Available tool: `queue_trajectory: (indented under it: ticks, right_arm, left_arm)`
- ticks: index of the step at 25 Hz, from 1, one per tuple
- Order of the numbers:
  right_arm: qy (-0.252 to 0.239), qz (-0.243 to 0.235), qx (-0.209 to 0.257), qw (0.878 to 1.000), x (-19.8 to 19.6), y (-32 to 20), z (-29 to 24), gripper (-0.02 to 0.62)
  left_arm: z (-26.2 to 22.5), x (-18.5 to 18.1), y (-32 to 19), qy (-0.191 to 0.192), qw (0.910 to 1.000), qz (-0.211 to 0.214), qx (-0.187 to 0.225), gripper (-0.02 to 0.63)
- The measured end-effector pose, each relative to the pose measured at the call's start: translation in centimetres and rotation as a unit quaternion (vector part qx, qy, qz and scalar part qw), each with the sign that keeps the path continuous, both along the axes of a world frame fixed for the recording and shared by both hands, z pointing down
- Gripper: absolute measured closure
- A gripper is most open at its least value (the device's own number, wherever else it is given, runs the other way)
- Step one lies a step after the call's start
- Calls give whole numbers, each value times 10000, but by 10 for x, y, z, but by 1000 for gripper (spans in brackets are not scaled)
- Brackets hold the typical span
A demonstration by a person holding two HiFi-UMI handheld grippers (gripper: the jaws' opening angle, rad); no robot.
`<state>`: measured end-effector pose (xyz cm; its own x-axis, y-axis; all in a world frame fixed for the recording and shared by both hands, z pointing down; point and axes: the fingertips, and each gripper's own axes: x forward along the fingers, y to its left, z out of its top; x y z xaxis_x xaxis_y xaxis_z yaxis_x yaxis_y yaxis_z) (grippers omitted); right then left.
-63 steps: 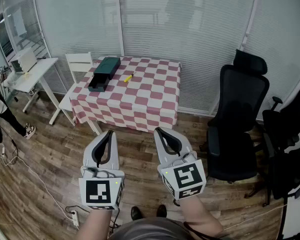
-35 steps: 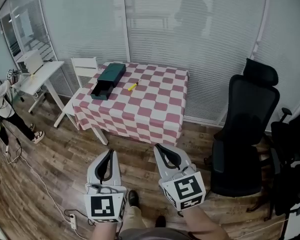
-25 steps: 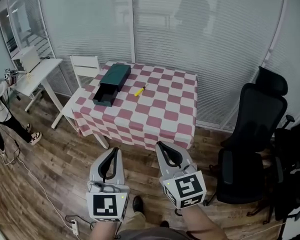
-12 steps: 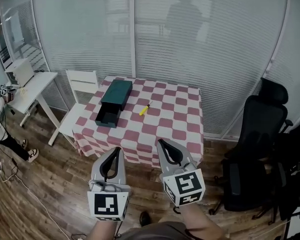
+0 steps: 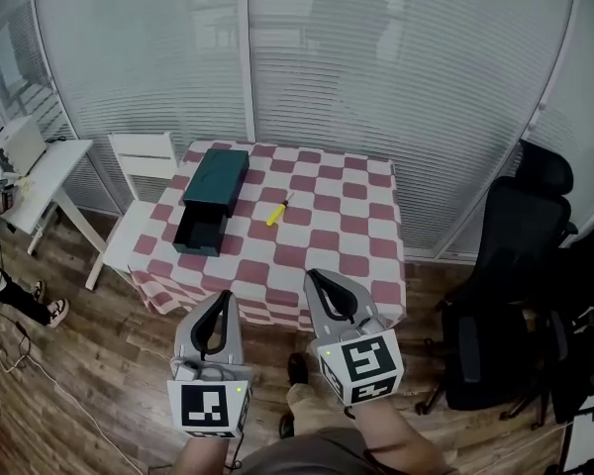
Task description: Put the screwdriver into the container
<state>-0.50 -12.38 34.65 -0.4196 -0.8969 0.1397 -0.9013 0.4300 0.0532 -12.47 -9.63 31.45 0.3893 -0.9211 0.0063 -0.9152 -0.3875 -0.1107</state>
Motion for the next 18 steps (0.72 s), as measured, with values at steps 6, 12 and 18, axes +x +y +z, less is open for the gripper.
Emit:
queue_trajectory:
  ticks: [6, 12, 18]
  right_arm:
    - [-105, 38, -118, 9999, 1, -60, 12, 569]
    - [-250, 106, -140, 9995, 12, -129, 15, 569]
    - [-349, 81, -64, 9993, 20, -185, 5, 569]
  left_arm:
    - [7, -5, -53, -167, 9997, -100, -137, 606]
    - [11, -2, -118, -356, 9992, -94, -157, 606]
    - [1, 10, -172, -466, 9988, -86, -123, 606]
